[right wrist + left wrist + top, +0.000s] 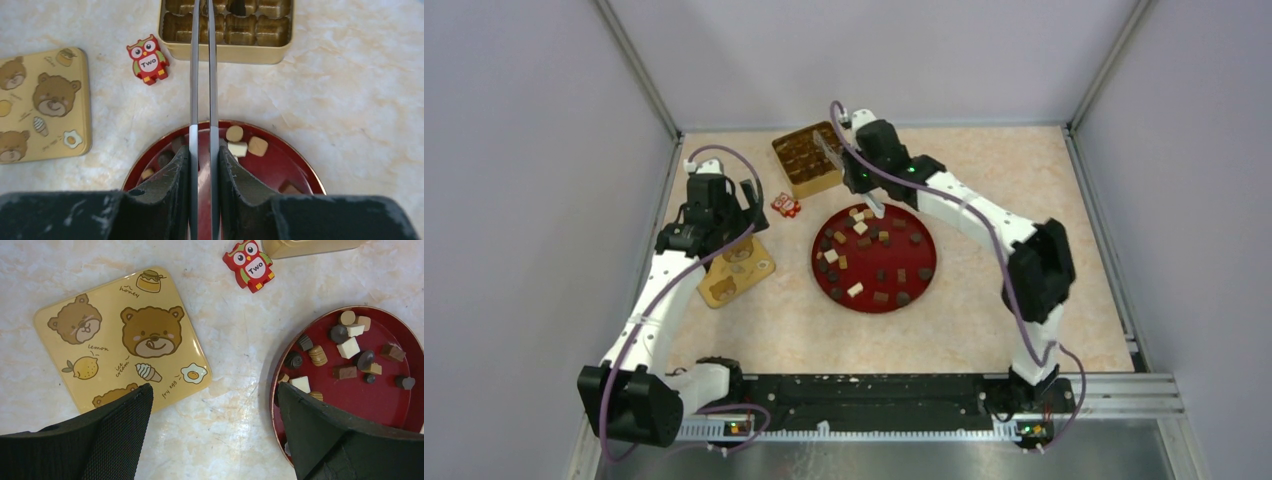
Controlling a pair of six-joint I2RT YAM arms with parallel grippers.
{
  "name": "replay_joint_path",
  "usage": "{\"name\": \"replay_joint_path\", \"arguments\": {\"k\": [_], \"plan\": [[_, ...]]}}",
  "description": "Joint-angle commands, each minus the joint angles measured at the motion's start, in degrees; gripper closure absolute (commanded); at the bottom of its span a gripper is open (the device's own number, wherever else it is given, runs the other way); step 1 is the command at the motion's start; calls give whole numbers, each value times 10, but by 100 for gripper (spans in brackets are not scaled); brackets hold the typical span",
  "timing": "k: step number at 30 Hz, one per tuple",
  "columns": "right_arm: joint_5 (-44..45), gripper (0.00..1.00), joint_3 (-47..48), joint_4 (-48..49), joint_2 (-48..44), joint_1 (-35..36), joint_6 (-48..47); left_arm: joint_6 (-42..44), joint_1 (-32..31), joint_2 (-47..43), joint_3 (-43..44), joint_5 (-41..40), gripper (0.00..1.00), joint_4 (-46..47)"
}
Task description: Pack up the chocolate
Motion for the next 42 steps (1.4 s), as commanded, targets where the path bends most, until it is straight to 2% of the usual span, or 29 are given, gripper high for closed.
{"name": "replay_joint_path", "arguments": {"k": [1,7,11,15,19,26,34,42], "plan": [[32,88,-103,69,-158,7,0,10,0,-3,7,15,1,19],[80,88,-288,8,-292,7,33,40,0,2,4,83,1,49],[82,86,-363,-50,-363,7,73,41,0,12,6,81,1,58],[104,83,-415,-84,-394,5,79,30,0,26,6,101,1,65],[98,81,-427,-100,-387,-5,76,25,-1,36,9,119,1,61],[98,70,-419,-95,-368,-17,67,28,-1,32,10,111,1,58],[94,68,-415,-75,-344,-35,57,30,-1,34,12,106,1,57],[94,58,-415,-54,-328,-45,47,31,-1,31,12,101,1,54]]}}
